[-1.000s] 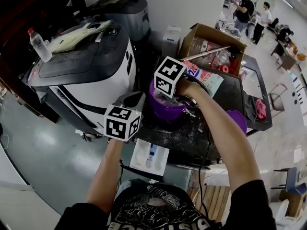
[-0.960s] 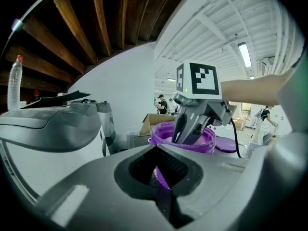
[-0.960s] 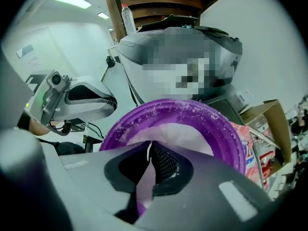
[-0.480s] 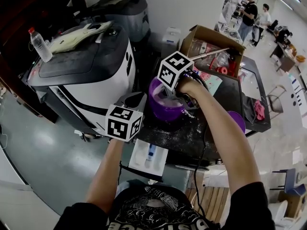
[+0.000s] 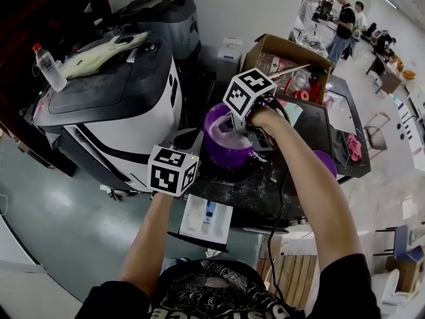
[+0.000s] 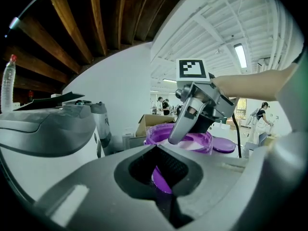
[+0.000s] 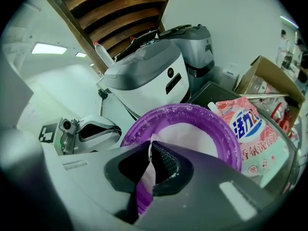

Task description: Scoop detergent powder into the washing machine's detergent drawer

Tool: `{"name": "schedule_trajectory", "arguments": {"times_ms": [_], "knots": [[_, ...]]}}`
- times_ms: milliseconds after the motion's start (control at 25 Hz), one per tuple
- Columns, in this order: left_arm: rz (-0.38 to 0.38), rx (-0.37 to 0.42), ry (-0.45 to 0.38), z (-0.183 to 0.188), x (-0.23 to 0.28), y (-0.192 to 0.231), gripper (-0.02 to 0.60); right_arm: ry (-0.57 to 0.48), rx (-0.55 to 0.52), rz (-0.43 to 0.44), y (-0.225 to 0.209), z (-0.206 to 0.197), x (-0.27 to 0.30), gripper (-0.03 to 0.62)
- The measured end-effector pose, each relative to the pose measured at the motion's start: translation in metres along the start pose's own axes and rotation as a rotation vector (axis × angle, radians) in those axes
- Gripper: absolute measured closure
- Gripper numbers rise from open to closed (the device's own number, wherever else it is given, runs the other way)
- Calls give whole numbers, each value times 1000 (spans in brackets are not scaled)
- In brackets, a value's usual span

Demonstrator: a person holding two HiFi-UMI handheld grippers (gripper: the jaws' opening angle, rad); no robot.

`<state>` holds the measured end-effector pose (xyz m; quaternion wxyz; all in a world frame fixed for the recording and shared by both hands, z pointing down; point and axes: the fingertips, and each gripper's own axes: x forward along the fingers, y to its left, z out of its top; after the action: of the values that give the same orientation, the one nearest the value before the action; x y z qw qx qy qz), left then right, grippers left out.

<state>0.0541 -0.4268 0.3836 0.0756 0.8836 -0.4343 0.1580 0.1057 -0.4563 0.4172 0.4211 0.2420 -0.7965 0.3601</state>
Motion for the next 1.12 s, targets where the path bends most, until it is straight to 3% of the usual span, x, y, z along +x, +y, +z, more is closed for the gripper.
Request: {"name": "schedule_trajectory", "arguments": {"times_ms": [720, 1120], "knots": [[-106, 32, -19, 18, 6, -11, 580, -325, 292, 80, 2, 9, -50, 557], [-147, 44, -16, 15, -6, -17, 580, -509, 450, 189, 14, -2, -67, 557]]}}
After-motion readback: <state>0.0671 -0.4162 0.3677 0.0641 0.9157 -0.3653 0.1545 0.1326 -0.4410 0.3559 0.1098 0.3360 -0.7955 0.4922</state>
